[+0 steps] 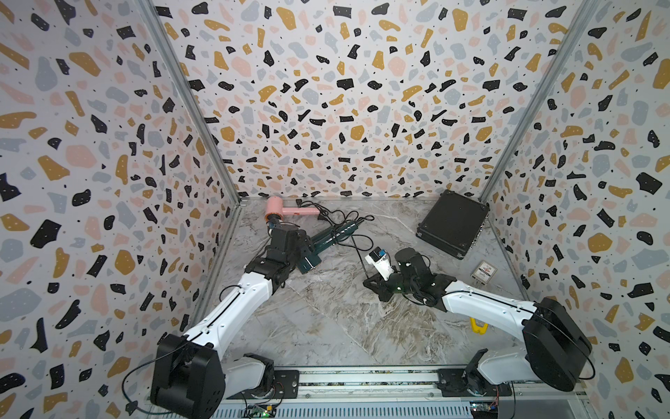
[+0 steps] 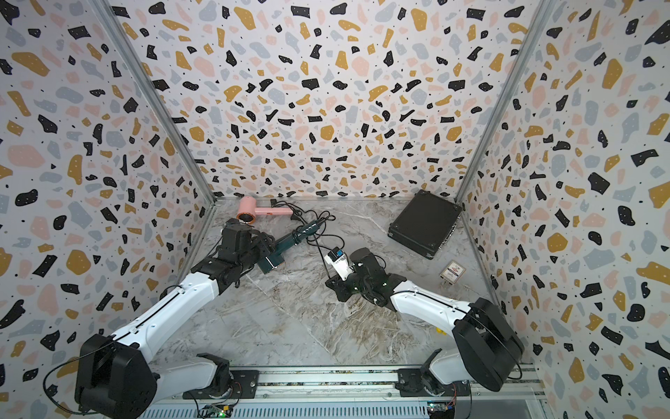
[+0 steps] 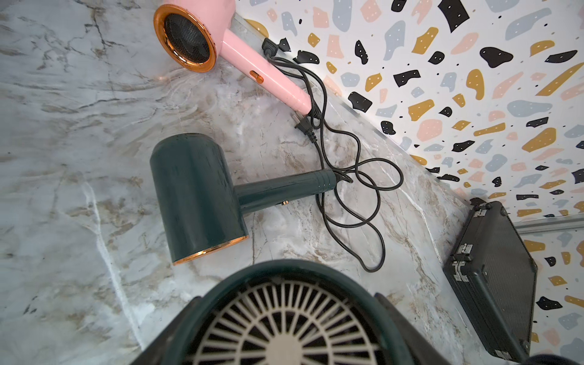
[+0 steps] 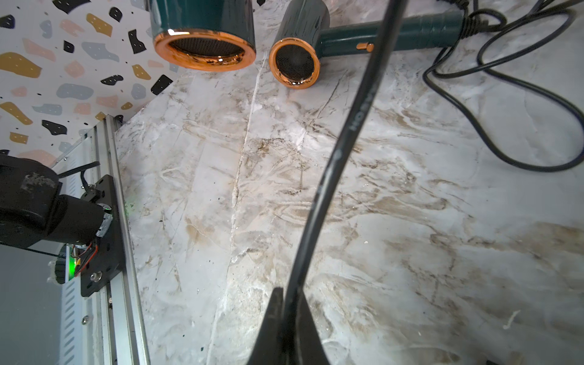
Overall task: Wrap the cord around the hair dryer
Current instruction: Wrap the power cord around the hair dryer.
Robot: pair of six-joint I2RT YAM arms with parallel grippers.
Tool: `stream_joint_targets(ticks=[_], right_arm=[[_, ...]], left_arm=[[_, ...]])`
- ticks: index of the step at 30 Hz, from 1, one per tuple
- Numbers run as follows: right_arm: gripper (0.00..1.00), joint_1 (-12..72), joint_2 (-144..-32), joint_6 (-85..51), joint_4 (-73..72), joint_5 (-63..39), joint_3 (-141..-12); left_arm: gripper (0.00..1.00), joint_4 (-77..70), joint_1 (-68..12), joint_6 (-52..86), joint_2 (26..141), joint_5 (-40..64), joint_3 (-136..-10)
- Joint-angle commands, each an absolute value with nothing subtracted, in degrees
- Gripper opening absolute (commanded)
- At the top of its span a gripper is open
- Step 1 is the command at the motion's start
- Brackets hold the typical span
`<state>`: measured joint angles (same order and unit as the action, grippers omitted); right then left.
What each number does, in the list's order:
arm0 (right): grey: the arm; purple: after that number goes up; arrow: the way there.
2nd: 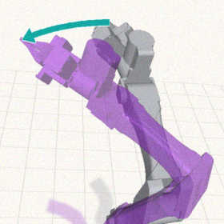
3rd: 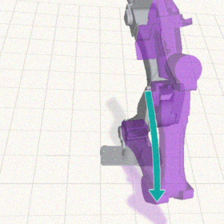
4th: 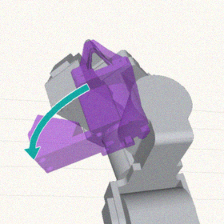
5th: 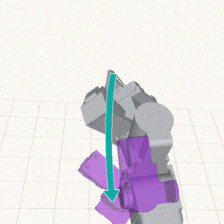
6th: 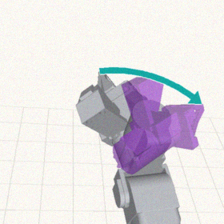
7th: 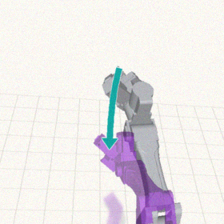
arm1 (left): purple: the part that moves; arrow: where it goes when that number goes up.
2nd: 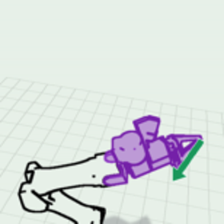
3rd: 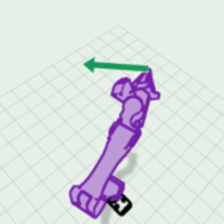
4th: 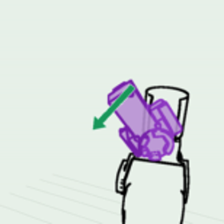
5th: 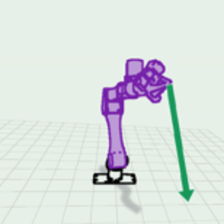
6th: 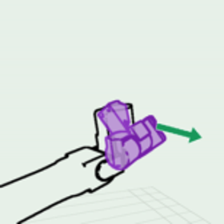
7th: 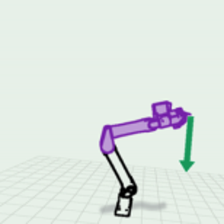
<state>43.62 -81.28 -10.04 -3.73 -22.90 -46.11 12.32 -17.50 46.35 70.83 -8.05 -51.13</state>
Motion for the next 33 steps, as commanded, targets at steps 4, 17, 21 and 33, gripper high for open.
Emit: stream_joint_targets(ticks=[4, 17, 21, 33], right_arm=[[0.0, 44.37, -85.07, -6.64, 0.27, -21.86, -52.38], [0.0, 44.61, -91.97, -4.77, 1.67, -25.74, -57.95], [0.0, 45.64, -91.61, -4.12, 4.84, -26.88, -56.75], [0.0, 47.75, -85.3, 3.24, 22.78, -24.59, -57.98]], left_arm=[[0.0, 6.45, -19.03, 48.31, 71.67, -4.71, -52.63], [0.0, -1.73, -17.94, 57.9, 72.45, 3.04, -47.12], [0.0, -1.95, -16.65, 57.64, 74.12, 1.84, -48.11], [0.0, 4.19, -15.32, 47.0, 77.41, -16.37, -51.68]])
